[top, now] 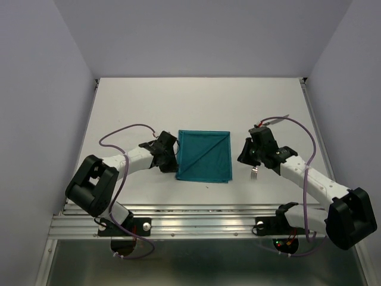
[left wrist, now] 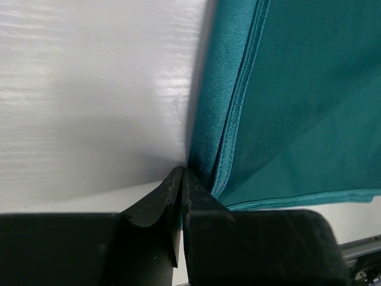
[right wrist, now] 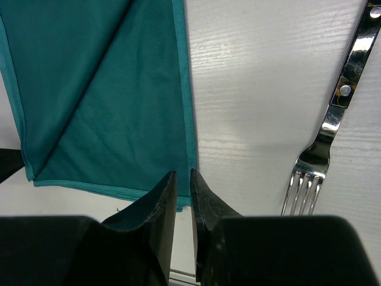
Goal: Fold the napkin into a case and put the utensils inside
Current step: Move the upper triangle-folded napkin to the center of the board, then pick up the upper triangle-folded napkin from the center of the board.
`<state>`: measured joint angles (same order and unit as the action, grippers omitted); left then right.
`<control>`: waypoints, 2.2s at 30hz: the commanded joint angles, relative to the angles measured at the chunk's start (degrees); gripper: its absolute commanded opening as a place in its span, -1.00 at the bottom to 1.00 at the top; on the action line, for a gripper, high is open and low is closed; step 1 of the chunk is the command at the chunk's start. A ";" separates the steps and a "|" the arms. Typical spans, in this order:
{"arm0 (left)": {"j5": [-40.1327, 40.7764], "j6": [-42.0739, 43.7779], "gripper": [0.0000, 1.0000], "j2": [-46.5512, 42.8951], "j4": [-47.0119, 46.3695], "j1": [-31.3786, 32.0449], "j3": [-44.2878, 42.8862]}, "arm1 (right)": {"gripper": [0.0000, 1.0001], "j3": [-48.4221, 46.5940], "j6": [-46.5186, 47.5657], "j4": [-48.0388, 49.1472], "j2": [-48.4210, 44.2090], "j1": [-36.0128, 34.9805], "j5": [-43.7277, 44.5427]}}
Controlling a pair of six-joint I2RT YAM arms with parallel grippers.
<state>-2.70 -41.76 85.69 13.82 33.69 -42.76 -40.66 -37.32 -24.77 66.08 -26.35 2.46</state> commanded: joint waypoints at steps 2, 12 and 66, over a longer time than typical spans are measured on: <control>-3.28 -2.36 -0.70 0.35 -1.78 4.71 1.02 | -0.58 0.15 0.32 2.54 -0.25 -0.37 -0.70; 1.38 0.18 -0.66 -3.68 4.71 2.98 -3.55 | -0.58 -1.08 1.11 1.93 0.01 -0.99 -0.88; -9.61 12.84 -0.46 -6.06 6.74 -26.31 -9.53 | -0.11 -45.03 2.17 -11.00 51.25 -41.15 28.57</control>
<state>-11.33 -29.54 81.14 21.74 7.49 -52.51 -85.67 -33.82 -35.66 115.79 -67.16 29.58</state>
